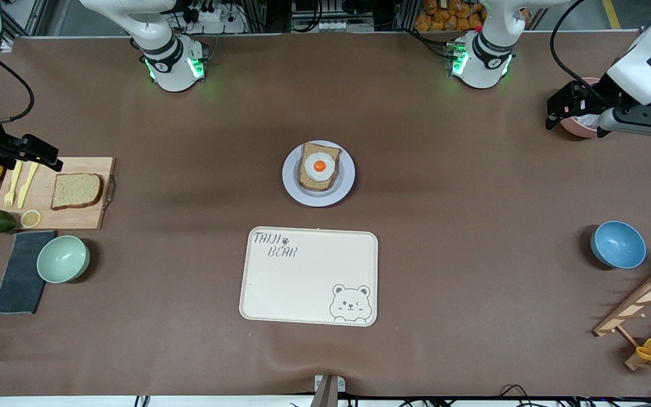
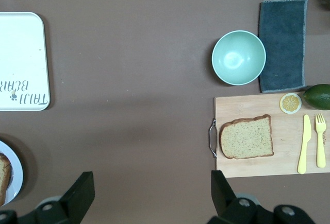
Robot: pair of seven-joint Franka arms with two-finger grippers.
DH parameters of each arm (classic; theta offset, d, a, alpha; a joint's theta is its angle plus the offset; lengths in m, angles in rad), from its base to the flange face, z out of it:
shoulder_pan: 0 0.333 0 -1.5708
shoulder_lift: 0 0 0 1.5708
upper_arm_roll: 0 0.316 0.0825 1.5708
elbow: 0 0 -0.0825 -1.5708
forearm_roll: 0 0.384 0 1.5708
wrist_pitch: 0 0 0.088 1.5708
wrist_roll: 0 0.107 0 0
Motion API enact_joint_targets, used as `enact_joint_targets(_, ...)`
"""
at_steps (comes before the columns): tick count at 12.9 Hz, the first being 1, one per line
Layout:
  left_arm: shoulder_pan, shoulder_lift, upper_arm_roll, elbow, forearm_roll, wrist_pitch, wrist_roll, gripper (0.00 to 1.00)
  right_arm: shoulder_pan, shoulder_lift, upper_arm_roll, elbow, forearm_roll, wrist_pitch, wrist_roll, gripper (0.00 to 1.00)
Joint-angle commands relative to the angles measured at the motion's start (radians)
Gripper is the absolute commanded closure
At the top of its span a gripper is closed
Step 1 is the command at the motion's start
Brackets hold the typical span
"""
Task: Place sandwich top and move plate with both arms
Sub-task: 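Move the right gripper toward the bread slice on the cutting board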
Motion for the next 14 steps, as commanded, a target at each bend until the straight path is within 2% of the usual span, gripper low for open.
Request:
enact_joint_targets(1,0.008,0.002,-0.021,0.019,0.046,-0.018,0.017,0.0,0.001,0.003,0.001,0.006,0.004,0.0,0.001,0.0)
enact_joint_targets(8,0.02,0.025,-0.015,0.019,0.048,-0.018,0.02,0.0,-0.017,0.006,-0.004,-0.028,0.004,0.002,-0.003,0.0)
enact_joint_targets(14,0.009,0.014,-0.021,0.023,0.048,-0.018,0.019,0.0,-0.167,0.019,-0.004,-0.124,0.006,0.061,-0.13,0.0)
